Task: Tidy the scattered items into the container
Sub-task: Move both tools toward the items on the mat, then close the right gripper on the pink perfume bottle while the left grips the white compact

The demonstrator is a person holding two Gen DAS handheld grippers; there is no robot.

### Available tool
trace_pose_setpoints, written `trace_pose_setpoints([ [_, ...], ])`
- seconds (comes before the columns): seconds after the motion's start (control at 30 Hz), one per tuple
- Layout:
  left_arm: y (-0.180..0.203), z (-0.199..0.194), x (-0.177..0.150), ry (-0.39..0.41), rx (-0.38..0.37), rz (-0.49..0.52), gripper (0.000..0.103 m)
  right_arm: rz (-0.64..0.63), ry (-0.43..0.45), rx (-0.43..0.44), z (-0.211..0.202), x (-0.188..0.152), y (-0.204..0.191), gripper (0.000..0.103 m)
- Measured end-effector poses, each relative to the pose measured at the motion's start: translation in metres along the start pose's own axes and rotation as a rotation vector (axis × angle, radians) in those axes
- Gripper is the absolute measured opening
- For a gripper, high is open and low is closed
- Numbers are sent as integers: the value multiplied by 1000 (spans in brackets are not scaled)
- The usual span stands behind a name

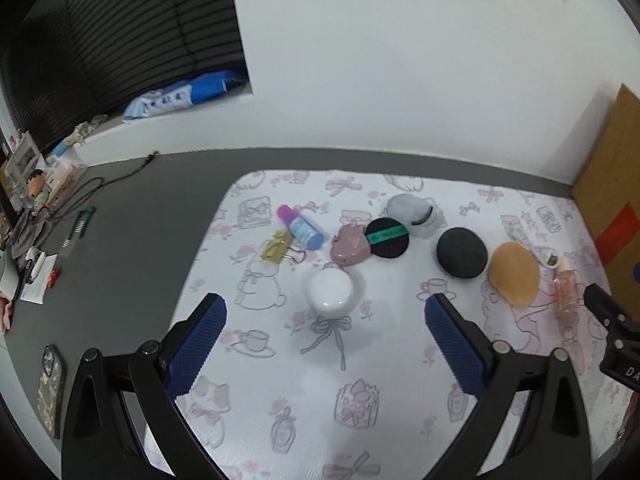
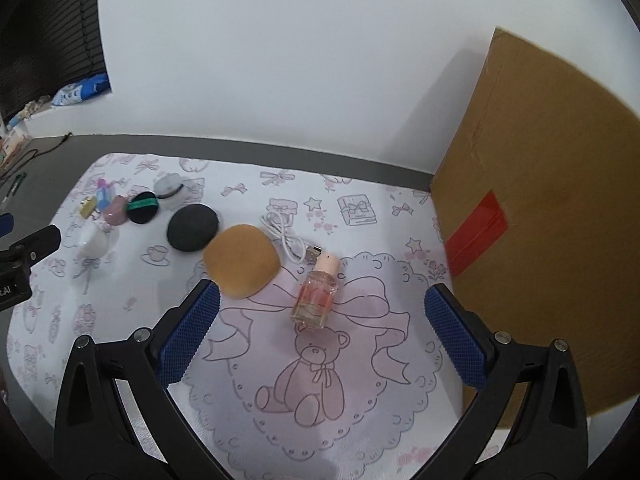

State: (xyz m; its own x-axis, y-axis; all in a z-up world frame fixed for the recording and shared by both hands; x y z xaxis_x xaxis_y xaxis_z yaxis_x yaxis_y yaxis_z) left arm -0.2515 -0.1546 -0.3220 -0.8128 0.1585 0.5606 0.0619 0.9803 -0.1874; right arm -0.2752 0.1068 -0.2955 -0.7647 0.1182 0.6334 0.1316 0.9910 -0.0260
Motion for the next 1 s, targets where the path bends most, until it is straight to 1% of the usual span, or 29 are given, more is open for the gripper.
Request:
trace_pose_setpoints([
  [0.13, 5, 29, -6, -34, -11, 2, 100, 2, -31, -24, 25, -6, 3, 103],
  [0.4, 4, 53, -7, -64, -30, -24, 100, 22, -67, -26, 51, -15, 4, 103],
  [0.63, 8, 68, -13, -87, -35, -16, 100, 28, -89, -22, 61, -22, 1, 103],
  [0.77, 8, 71, -15, -78, -54, -39, 100, 38, -120, -23, 70, -28, 3, 102],
  [0.83, 8, 73, -15, -80, -65, -50, 100, 69, -133, 2, 71, -31, 6, 97],
  [0.9, 8, 72, -15, -78, -68, -45, 100, 104, -146, 24, 72, -32, 9, 97],
  [0.97, 9, 72, -15, -74, -72, -37, 98, 104, -150, 23, 72, -32, 8, 96],
  [1.0, 10, 71, -15, -72, -77, -32, 95, 104, -153, 24, 71, -32, 7, 95],
])
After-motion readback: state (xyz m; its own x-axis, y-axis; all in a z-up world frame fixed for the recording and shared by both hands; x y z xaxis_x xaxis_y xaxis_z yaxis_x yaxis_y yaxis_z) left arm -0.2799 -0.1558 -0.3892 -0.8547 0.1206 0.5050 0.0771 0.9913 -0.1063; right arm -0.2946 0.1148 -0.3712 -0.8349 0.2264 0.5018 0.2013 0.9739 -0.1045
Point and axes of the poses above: each gripper's, at about its wrist camera, not at the fingertips, and z roughly the way its jaws point, y to its right, x to its top, the point moved 8 cm from there along z, roughly the way its jaws point, and after that the axes turned 13 degrees about z, right-handed, at the moved point
